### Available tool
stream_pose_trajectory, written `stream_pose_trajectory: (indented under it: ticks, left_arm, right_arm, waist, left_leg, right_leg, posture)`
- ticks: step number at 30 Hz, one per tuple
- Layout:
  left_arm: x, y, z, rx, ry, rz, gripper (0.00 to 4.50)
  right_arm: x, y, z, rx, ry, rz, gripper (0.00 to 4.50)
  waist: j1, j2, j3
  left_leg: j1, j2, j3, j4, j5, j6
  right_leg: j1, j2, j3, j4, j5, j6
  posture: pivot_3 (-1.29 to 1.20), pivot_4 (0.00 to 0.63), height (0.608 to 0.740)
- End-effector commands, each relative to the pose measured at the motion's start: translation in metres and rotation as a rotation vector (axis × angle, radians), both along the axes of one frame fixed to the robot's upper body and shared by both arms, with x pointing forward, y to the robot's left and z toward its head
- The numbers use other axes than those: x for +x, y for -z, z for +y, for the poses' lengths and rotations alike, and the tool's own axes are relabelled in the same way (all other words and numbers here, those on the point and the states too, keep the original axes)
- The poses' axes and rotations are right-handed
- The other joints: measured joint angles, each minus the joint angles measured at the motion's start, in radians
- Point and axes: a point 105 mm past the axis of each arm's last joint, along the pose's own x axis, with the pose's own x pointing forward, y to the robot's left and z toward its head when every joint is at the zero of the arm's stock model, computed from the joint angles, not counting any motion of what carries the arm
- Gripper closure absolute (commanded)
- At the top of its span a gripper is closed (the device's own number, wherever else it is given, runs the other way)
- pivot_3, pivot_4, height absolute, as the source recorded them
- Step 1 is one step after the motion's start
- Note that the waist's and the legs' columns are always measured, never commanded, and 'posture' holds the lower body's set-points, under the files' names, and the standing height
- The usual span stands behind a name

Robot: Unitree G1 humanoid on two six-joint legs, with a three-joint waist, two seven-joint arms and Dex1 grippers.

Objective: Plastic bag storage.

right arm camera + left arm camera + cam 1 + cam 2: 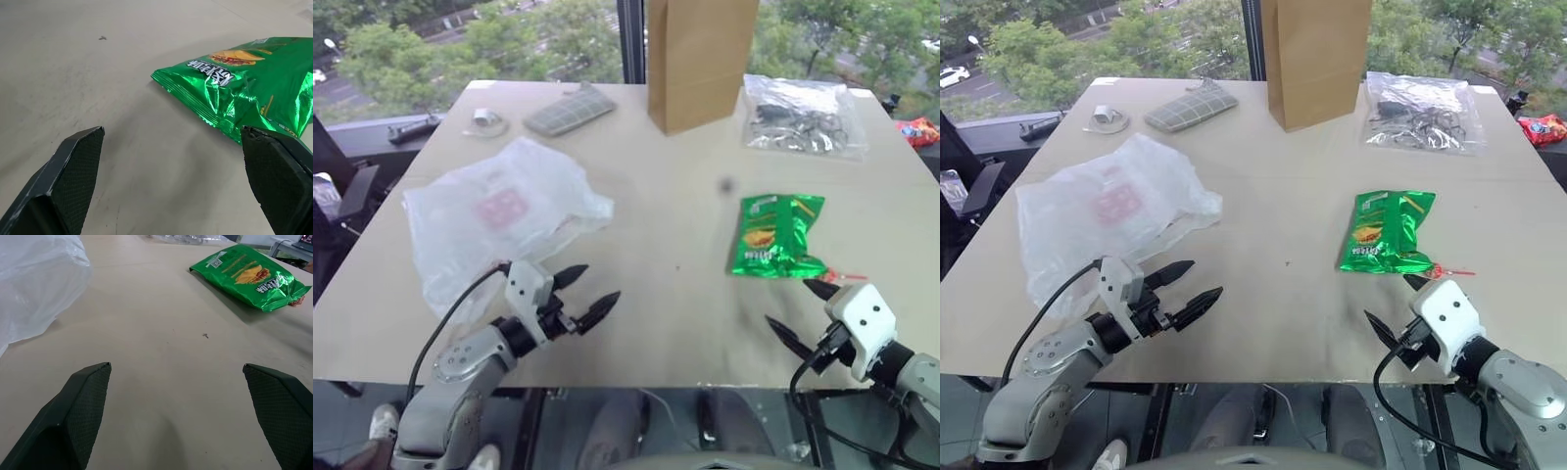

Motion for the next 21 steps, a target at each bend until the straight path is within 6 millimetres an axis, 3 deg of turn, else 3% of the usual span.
stream_pose_trajectory:
  ticks: [1, 8, 12, 17, 21]
  left_arm:
    - [-0.002, -0.012, -0.002, 0.000, 0.017, -0.054, 0.01]
    - [0.006, -0.026, 0.000, -0.027, -0.029, -0.115, 0.01]
    - [0.022, -0.045, -0.001, -0.006, -0.115, -0.199, 0.01]
    - [0.058, -0.060, 0.038, 0.252, -0.469, -0.290, 0.01]
    - [0.080, -0.070, 0.080, 0.606, -0.643, -0.336, 0.01]
  right_arm:
    - [0.001, -0.005, -0.002, -0.017, 0.002, -0.047, 0.00]
    - [0.012, -0.011, 0.009, 0.036, -0.020, -0.101, 0.00]
    - [0.017, -0.022, 0.024, 0.084, -0.077, -0.144, 0.00]
    - [0.022, -0.033, 0.040, 0.106, -0.147, -0.178, 0.00]
    - [0.026, -0.046, 0.057, 0.123, -0.242, -0.222, 0.00]
  waist:
    - [0.000, 0.000, 0.000]
    - [0.000, 0.000, 0.000]
    - [0.000, 0.000, 0.000]
    - [0.001, 0.000, 0.000]
    - [-0.003, 0.000, 0.001]
  left_leg:
    - [0.000, 0.000, 0.000, 0.000, 0.000, 0.000]
    - [0.000, 0.000, 0.000, 0.000, 0.000, 0.000]
    - [0.000, 0.000, 0.000, 0.000, 0.000, 0.000]
    - [0.000, 0.000, -0.001, 0.000, 0.000, 0.000]
    - [0.001, 0.000, 0.000, -0.001, 0.001, 0.002]
  right_leg:
    - [0.000, 0.000, 0.000, 0.000, 0.000, 0.000]
    - [0.000, 0.000, 0.000, 0.000, 0.000, 0.000]
    - [0.000, 0.000, -0.001, -0.001, 0.000, 0.000]
    - [0.000, 0.001, -0.001, -0.001, 0.001, 0.002]
    - [0.000, 0.004, -0.004, 0.000, 0.003, 0.004]
  posture:
    - [0.00, 0.150, 0.740]
    - [0.00, 0.150, 0.740]
    - [0.00, 0.150, 0.740]
    - [0.00, 0.150, 0.740]
    - [0.00, 0.150, 0.740]
